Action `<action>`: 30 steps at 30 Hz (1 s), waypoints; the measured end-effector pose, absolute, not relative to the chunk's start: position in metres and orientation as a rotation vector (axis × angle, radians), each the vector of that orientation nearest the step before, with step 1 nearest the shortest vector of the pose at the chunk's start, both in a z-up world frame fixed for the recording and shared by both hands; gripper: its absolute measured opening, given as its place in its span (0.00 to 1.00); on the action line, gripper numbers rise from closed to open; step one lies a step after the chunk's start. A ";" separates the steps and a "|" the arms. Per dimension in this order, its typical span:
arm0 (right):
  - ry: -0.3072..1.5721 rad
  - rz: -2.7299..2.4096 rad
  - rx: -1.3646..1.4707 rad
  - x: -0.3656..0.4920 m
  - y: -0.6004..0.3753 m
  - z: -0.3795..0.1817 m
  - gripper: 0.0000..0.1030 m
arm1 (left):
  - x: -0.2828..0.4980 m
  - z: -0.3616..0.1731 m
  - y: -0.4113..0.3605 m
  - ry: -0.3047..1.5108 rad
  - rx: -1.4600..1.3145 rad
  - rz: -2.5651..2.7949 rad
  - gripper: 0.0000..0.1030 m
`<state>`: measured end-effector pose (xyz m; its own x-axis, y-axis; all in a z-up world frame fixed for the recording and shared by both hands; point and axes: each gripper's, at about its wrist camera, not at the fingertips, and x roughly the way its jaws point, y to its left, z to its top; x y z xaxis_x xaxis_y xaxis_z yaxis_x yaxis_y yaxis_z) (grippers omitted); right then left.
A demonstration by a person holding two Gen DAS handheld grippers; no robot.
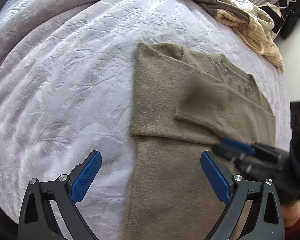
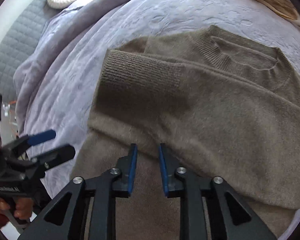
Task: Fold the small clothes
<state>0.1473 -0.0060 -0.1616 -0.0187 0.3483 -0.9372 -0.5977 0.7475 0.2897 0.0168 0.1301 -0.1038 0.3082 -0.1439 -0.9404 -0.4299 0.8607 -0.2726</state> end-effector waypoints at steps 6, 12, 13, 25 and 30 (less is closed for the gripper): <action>1.440 0.655 -0.058 0.145 -0.063 -0.157 0.42 | 0.044 -0.112 0.119 1.256 -0.615 0.115 0.96; 1.429 0.414 0.399 0.146 -0.186 -0.160 0.42 | 0.080 -0.130 0.113 1.264 -0.733 0.039 0.96; 1.418 0.370 0.486 0.144 -0.208 -0.162 0.43 | 0.084 -0.133 0.112 1.269 -0.740 0.031 0.96; 1.202 0.099 1.221 0.136 -0.355 -0.204 0.43 | 0.116 -0.154 0.107 1.327 -0.680 0.099 0.36; 1.211 0.127 1.217 0.146 -0.368 -0.199 0.06 | 0.112 -0.134 0.110 1.252 -0.700 0.012 0.15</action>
